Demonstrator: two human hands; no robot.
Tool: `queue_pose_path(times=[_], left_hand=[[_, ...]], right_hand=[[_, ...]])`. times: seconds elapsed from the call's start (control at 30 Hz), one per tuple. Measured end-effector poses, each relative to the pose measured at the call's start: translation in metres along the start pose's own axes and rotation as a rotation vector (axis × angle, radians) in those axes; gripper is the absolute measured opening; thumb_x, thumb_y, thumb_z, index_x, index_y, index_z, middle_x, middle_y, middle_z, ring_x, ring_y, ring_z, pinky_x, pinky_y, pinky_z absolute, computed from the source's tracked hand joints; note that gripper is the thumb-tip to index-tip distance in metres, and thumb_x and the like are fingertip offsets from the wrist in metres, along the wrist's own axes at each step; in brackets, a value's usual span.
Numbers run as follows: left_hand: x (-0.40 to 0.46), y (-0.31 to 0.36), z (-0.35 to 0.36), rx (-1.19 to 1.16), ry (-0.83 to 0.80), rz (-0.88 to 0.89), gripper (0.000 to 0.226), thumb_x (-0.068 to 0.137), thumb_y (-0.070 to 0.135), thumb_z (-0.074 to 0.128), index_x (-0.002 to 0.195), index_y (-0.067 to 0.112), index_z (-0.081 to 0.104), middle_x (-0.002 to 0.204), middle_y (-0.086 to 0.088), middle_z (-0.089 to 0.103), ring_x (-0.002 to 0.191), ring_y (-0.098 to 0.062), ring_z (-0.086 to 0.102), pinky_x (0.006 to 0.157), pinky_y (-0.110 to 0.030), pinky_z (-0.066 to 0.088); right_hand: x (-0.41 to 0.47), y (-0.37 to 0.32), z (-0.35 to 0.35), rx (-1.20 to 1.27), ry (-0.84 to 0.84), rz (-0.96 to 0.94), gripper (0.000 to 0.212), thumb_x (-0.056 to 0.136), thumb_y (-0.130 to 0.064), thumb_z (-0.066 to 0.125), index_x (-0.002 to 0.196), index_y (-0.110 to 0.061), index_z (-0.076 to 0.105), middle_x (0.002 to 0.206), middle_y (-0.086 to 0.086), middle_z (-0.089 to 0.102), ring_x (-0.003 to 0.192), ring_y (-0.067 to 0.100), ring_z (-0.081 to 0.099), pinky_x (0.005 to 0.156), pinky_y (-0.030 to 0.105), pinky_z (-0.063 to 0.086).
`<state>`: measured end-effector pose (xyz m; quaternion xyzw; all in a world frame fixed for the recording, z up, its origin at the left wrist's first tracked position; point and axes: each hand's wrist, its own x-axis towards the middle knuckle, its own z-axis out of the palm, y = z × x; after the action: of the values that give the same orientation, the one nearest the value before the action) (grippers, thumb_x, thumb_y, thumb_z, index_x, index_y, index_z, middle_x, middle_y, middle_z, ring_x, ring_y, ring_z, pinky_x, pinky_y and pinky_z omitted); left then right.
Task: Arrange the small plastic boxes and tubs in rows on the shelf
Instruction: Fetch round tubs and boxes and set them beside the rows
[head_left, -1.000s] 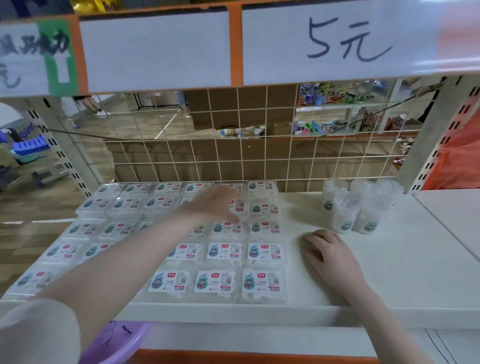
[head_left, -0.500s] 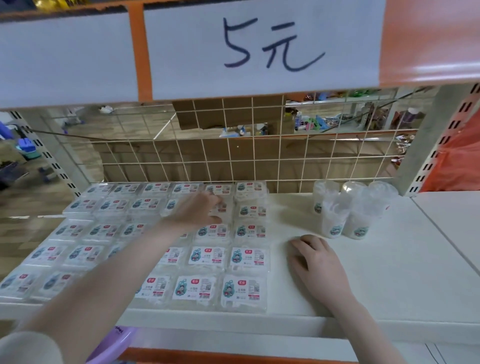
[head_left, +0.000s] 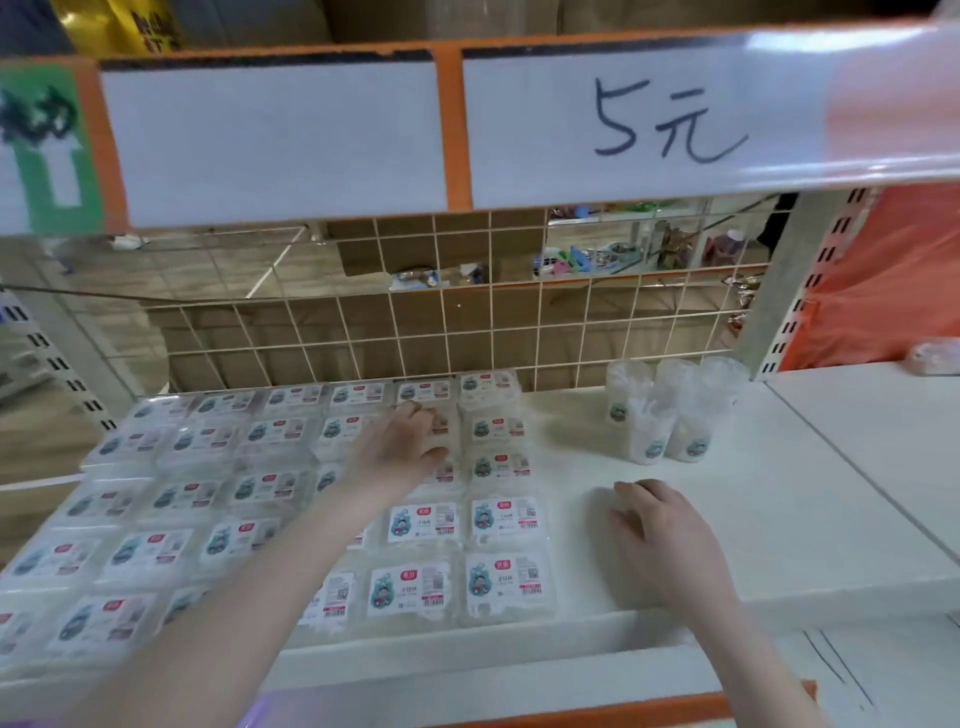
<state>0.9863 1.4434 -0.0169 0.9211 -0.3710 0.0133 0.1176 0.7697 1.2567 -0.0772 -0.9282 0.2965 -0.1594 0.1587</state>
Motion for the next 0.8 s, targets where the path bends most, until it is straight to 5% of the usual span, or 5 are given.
queue_pose_path(times=[0.1,0.3,0.47,0.8], left_hand=[[-0.002,0.006,0.002,0.013,0.025,0.087,0.036,0.091,0.039,0.054,0.119,0.017,0.052,0.121,0.003,0.052,0.118,-0.02,0.047,0.094,-0.033,0.037],[-0.011,0.04,0.016,0.049,0.006,0.309,0.054,0.095,0.046,0.039,0.141,0.017,0.035,0.15,-0.003,0.032,0.138,-0.023,0.03,0.103,-0.037,0.037],[-0.025,0.103,0.029,-0.02,0.011,0.499,0.048,0.093,0.046,0.043,0.133,0.019,0.041,0.136,-0.004,0.046,0.124,-0.022,0.041,0.096,-0.034,0.038],[-0.046,0.259,0.066,-0.116,-0.079,0.74,0.059,0.093,0.045,0.046,0.144,0.019,0.032,0.152,-0.003,0.029,0.14,-0.019,0.023,0.113,-0.032,0.02]], right_hand=[[-0.021,-0.002,-0.007,-0.013,0.079,0.175,0.035,0.092,-0.026,0.053,0.125,-0.016,0.058,0.121,0.004,0.058,0.115,0.024,0.05,0.087,0.03,0.037],[-0.077,0.002,-0.026,-0.008,0.198,0.439,0.041,0.095,-0.028,0.05,0.132,-0.013,0.05,0.131,0.006,0.05,0.122,0.024,0.043,0.091,0.033,0.037],[-0.109,0.021,-0.053,-0.122,0.288,0.567,0.041,0.095,-0.026,0.05,0.132,-0.009,0.05,0.129,0.01,0.053,0.119,0.027,0.046,0.094,0.034,0.035],[-0.161,0.116,-0.105,-0.191,0.36,0.734,0.035,0.093,-0.029,0.052,0.121,-0.008,0.053,0.12,0.009,0.055,0.109,0.026,0.05,0.086,0.033,0.04]])
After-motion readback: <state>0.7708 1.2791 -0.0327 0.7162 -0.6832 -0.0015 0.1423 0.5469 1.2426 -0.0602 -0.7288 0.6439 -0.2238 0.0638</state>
